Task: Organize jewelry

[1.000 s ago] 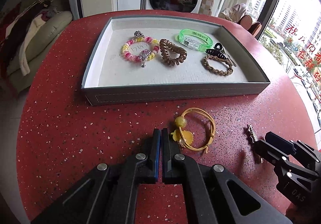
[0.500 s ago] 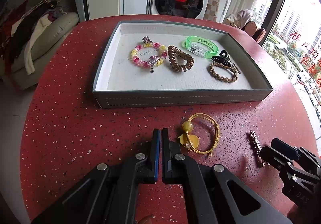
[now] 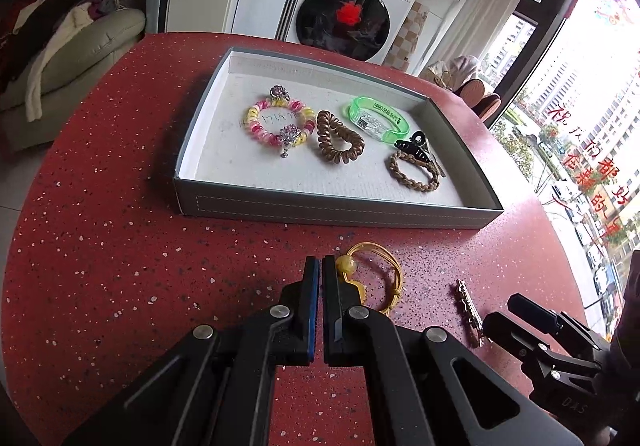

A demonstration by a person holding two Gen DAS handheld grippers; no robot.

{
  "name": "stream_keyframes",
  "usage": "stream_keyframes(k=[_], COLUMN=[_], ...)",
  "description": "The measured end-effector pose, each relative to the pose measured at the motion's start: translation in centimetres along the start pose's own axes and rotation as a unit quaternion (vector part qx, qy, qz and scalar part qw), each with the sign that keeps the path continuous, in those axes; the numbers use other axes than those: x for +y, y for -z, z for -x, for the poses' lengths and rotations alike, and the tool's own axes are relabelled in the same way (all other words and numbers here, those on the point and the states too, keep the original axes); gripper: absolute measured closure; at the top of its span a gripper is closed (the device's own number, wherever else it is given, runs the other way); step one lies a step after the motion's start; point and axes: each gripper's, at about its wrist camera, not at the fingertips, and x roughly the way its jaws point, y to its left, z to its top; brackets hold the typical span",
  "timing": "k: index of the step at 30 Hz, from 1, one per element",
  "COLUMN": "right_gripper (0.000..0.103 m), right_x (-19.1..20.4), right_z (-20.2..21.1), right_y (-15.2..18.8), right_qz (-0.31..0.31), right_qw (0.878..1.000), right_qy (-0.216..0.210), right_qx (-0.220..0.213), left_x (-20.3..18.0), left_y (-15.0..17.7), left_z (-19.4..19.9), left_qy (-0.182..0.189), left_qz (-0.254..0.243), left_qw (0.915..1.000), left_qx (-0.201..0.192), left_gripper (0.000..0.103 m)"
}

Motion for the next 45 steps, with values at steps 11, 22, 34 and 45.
stream_keyframes(k=[11,22,34,45], right_gripper=[0.033,0.033,0.033,0.033], right_x=[0.0,0.0,0.0,0.5], right_z=[0.3,0.4,0.1,-0.9], right_y=[0.1,0.3,0.5,0.8], right_qz=[-0.005,-0.006,-0.001,0.017], right_qw=[1.0,1.0,1.0,0.999], right_qy=[-0.005,-0.003,-0.001,0.014], right_qx=[-0.006,-0.002,0.006,0.03], left_x=[0.1,-2.0,-1.7,-4.4], left_y=[-0.1,-1.1,-3.0,-3.4], left_z=[2.4,-5.2,-13.5,-16.9], left_qy=[-0.014,-0.025,-0.091,-0.114], left_qz=[-0.016,-0.045,-0.031,-0.056], left_qw=[0.9975,0.9971,0.9954,0.9916], left_qx=[-0.068,-0.056,0.008,0.028], left_gripper=[0.0,0.0,0.0,0.0])
